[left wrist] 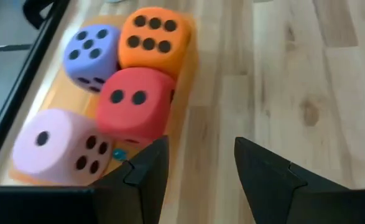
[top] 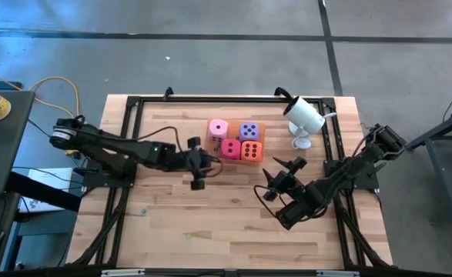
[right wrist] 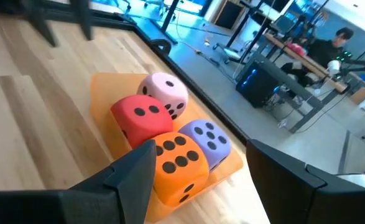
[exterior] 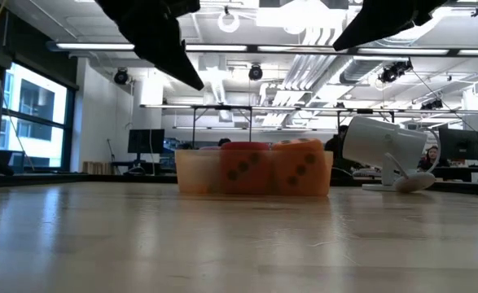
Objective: Pick & Place Dice
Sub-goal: Put the small green die into the orange bin
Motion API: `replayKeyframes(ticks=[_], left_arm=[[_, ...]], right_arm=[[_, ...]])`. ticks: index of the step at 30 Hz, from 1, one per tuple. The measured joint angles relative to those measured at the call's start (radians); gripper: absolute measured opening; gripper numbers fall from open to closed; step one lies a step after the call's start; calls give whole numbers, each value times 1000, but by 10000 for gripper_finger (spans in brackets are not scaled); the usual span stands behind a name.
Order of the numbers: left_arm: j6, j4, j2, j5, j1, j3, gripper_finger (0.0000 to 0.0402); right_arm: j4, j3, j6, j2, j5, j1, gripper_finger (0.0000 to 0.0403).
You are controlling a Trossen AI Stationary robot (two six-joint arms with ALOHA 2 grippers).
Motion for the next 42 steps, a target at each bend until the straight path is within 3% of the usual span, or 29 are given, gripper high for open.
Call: replayKeyframes(ticks=[9,17,23,27,34,42], left_arm=[[35,32,38,-81,-58,0,187],[43,7,39,-87,-134,0,267],[23,-192,39,-82,-198,0,302],[-107,-349,39,47,-219,0,303],[-255,-295,39,314,-254,0,303],[-258,-148,39,342,-347,0,303]], right_arm=[[6,0,-7,0,23,-40,239],[14,0,-7,0,22,-66,239],[37,0,-7,0,11,-86,239],[40,0,-7,0,-11,-92,239],[42,0,-11,0,12,-112,239],[86,0,-107,0,-26,-131,239]])
